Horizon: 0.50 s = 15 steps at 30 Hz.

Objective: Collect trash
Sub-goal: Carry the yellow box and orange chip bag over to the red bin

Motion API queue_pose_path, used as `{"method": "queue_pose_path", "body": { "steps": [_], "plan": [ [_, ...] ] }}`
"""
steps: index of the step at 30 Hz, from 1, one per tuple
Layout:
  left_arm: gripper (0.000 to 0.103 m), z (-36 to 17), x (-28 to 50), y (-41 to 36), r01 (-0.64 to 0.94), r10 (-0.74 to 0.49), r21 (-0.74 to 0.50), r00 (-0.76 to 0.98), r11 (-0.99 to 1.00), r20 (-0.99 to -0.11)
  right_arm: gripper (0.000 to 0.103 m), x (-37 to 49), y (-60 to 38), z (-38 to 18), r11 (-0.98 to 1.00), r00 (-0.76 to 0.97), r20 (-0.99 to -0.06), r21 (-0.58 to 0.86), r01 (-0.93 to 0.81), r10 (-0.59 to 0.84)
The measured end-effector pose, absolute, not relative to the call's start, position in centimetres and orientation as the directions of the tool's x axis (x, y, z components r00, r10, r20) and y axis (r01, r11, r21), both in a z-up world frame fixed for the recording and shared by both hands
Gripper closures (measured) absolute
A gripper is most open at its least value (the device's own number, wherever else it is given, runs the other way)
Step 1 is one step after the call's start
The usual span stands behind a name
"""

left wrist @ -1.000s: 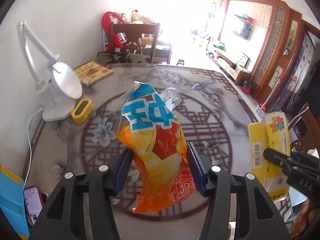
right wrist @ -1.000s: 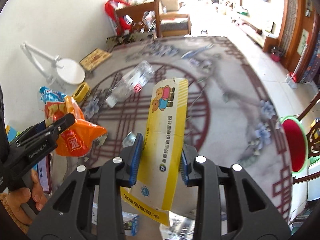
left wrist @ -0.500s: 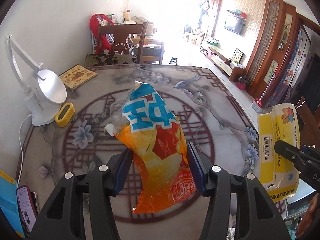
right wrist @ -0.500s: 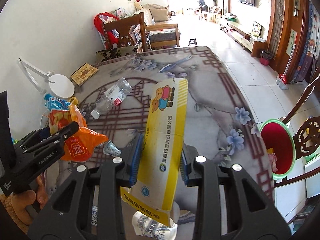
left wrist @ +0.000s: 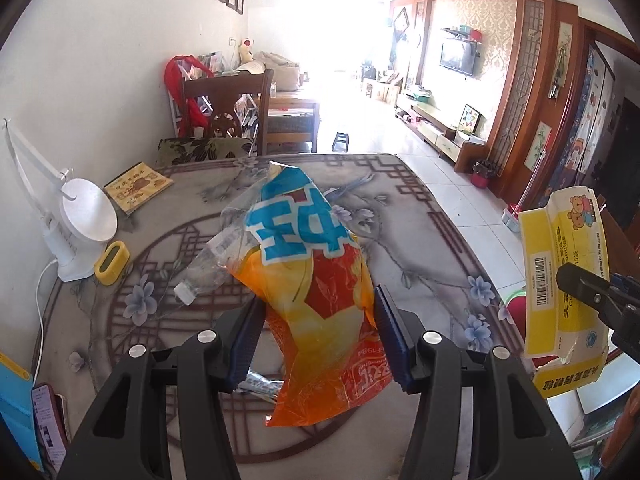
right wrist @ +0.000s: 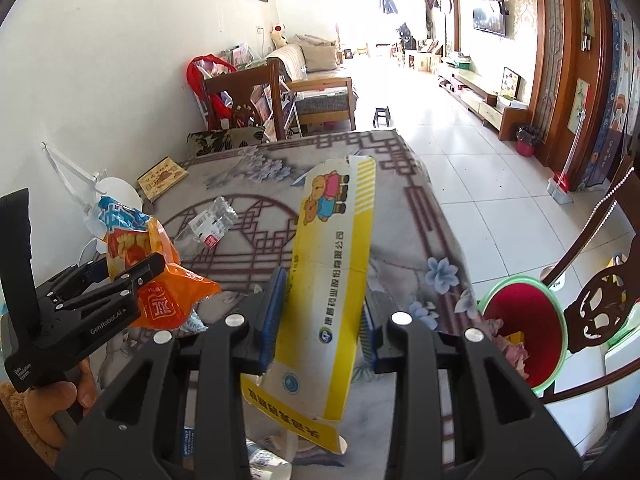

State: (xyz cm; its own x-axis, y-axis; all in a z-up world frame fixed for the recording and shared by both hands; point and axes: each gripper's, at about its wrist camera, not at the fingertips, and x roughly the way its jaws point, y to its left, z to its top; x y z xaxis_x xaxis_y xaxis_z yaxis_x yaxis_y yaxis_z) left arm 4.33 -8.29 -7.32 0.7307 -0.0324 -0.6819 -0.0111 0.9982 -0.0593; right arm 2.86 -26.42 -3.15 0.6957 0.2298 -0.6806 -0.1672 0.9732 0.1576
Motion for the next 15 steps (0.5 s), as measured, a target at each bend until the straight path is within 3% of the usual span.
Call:
{"method": "queue_pose_path", "body": {
  "steps": [15],
  "plan": [
    [0.052,-6.7,4.7,-14.6,-0.030,-0.003,-0.038,0.737,0.999,-0.676,0.070,3.5,-32.9,-3.1,0.963,0.697,-0.666,0.182,-0.197,0.268]
  ]
}}
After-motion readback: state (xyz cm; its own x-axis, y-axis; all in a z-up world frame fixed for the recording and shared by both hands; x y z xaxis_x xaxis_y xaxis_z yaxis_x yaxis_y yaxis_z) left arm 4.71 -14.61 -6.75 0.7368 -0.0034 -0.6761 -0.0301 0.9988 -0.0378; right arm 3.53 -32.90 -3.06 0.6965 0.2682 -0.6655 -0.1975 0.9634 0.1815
